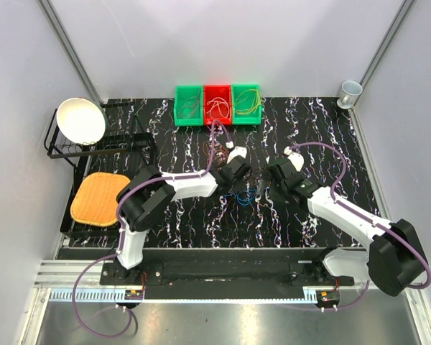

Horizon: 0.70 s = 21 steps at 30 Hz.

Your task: Untangle the cables

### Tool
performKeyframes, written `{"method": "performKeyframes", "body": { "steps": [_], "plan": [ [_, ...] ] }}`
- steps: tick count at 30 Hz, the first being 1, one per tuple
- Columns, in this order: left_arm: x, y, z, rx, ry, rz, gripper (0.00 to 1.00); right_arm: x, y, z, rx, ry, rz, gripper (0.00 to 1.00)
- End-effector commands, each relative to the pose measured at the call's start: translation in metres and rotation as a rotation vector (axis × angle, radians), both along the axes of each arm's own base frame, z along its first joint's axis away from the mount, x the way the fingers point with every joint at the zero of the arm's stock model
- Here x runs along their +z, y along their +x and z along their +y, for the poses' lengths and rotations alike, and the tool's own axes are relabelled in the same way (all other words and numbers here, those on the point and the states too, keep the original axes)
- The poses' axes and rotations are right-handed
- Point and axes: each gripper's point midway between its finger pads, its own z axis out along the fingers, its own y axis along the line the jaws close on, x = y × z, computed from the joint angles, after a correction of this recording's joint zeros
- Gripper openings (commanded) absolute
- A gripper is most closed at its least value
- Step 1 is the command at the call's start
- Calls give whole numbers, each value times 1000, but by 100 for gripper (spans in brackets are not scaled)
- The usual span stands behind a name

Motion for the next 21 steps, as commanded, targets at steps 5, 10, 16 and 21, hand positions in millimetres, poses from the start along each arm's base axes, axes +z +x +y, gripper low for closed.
{"method": "performKeyframes", "body": {
  "steps": [5,10,16,21],
  "plan": [
    [38,-3,-20,-62,-93,-65,0,12,13,8,12,33,-38,97],
    [99,-22,-22,-162,-156,-71,0,19,13,15,40,64,-41,97],
    [154,-50,-29,-331,-202,1,0,31,16,23,61,94,-60,97],
    [192,-70,-26,-438,-332,5,0,50,15,23,69,128,-110,96]
  ]
}}
